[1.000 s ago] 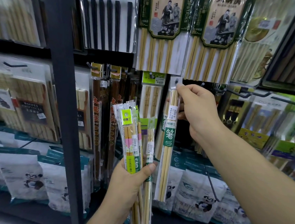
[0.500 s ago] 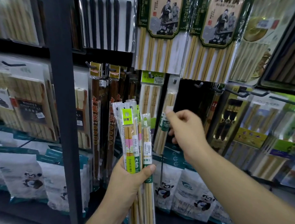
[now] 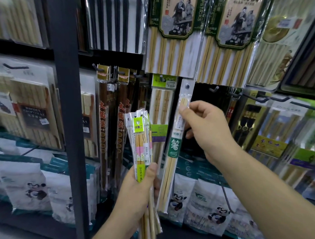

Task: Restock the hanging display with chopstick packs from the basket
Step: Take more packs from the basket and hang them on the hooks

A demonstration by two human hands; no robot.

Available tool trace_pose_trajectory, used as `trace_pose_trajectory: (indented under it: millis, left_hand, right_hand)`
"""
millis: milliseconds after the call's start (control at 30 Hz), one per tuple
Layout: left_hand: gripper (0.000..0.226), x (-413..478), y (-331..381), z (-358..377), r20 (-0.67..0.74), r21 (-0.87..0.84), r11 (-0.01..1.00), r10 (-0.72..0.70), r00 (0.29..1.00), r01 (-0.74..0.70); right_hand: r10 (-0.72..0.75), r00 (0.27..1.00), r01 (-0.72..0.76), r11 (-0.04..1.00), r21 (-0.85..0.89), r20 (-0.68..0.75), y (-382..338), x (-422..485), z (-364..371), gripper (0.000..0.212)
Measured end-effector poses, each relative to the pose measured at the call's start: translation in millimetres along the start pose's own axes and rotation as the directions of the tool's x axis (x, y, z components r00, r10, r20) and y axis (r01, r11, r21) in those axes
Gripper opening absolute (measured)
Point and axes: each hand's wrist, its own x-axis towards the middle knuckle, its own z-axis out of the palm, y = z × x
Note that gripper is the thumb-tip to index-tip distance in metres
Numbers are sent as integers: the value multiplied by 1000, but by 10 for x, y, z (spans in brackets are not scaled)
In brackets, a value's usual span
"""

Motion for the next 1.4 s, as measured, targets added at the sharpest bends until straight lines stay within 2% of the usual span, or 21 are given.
trace_pose_trajectory:
  millis: [200,333,467,600,833,1067,1100,1167,1267,1400]
  left_hand:
    - [49,-41,45,25,68,-37,999,-30,997,32]
    - [75,-51,23,10,109,-67,995,-70,992,78]
    - [79,-32,-7,-6,82,-74,994,-69,994,75]
    - [62,-14,-23,-16,57,-92,988,-115,992,120]
    - [43,-10,-27,-44,99,-166,976,-128,987,143]
    - [55,-20,-27,-41,163,-215,973,-44,986,79]
    - [53,-25,-31,-34,177,-219,973,-33,984,72]
    - [47,-41,-35,-7,205,-214,975,-10,979,55]
    - [48,-64,-28,44,232,-192,981,24,973,21]
    - [70,-60,-51,72,210,-158,987,58,976,-25]
  right_hand:
    - [12,1000,-12,999,35,-20,-54,63,-23,20]
    - [82,996,-80,995,54,-29,-65,99,-30,27]
    - [138,990,-135,985,103,-21,-62,131,-9,27]
    - [147,988,-144,987,67,-44,-3,151,13,36]
    - [125,985,-134,988,-71,-121,103,251,50,50]
    - [135,971,-178,960,-218,-197,263,149,12,33]
    - [137,977,-170,963,-210,-164,261,96,15,33]
    - [151,989,-150,977,-154,-6,227,-31,53,35]
    - [179,950,-148,980,-136,257,194,-214,148,36]
    - [168,943,-145,984,-100,286,196,-299,172,32]
